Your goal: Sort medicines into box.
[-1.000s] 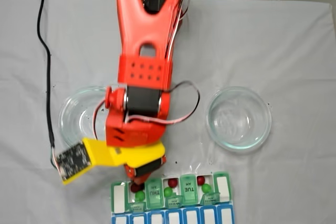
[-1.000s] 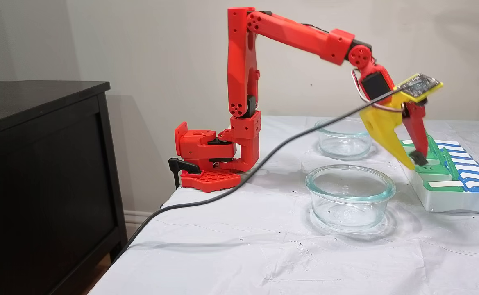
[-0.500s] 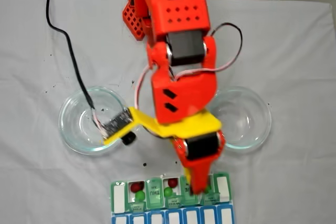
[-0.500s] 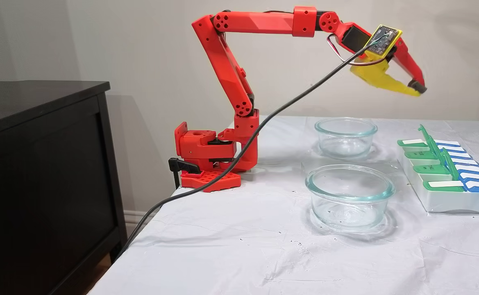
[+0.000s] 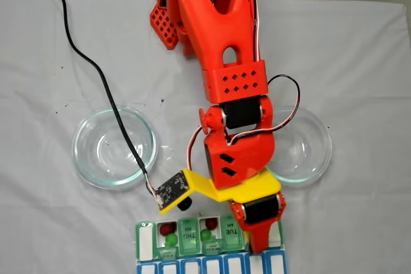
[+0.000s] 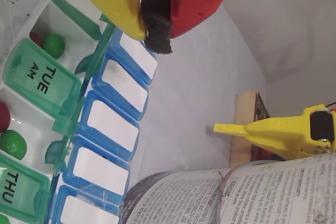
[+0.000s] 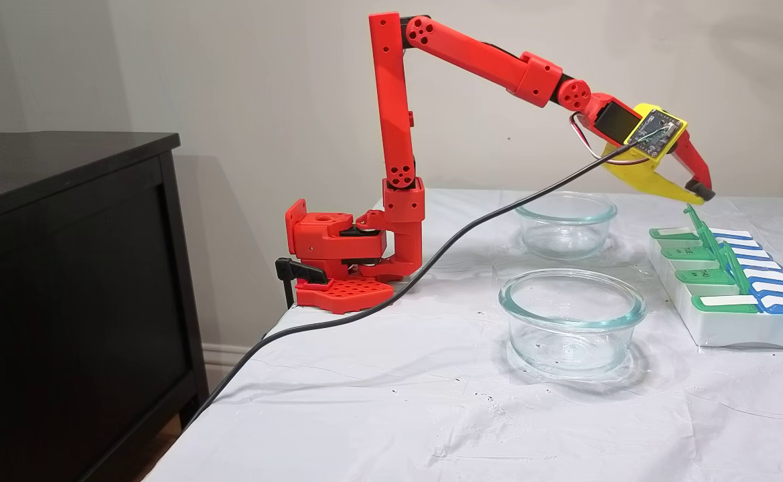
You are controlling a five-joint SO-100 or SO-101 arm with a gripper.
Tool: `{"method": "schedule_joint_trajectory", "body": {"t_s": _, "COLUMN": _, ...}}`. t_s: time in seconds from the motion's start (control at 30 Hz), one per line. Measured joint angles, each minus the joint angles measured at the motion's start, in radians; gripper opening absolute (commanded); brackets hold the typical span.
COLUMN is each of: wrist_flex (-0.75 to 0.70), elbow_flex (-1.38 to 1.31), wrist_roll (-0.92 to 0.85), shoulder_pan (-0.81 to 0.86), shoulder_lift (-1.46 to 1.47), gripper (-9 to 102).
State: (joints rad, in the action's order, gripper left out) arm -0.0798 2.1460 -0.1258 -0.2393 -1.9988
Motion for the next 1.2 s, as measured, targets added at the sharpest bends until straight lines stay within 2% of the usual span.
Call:
{"method": "schedule_joint_trajectory", "body": {"t_s": 0.37, "wrist_flex": 0.012, "elbow_flex": 0.0, "wrist_roll": 0.003, "shoulder_pan": -0.003, "shoulder_lift": 0.049, "gripper": 0}}
{"method": "schedule_joint_trajectory", "body": {"t_s": 1.07, "wrist_flex": -0.422, "elbow_flex": -0.146, "wrist_roll": -0.117, "shoulder_pan": -0.054, "shoulder_lift": 0.109, "gripper": 0}}
{"method": "schedule_joint_trajectory", "body": {"t_s": 1.2, "wrist_flex": -0.443, "elbow_flex": -0.158, "wrist_roll": -0.138, "shoulder_pan": -0.054, "shoulder_lift": 0.14, "gripper": 0}}
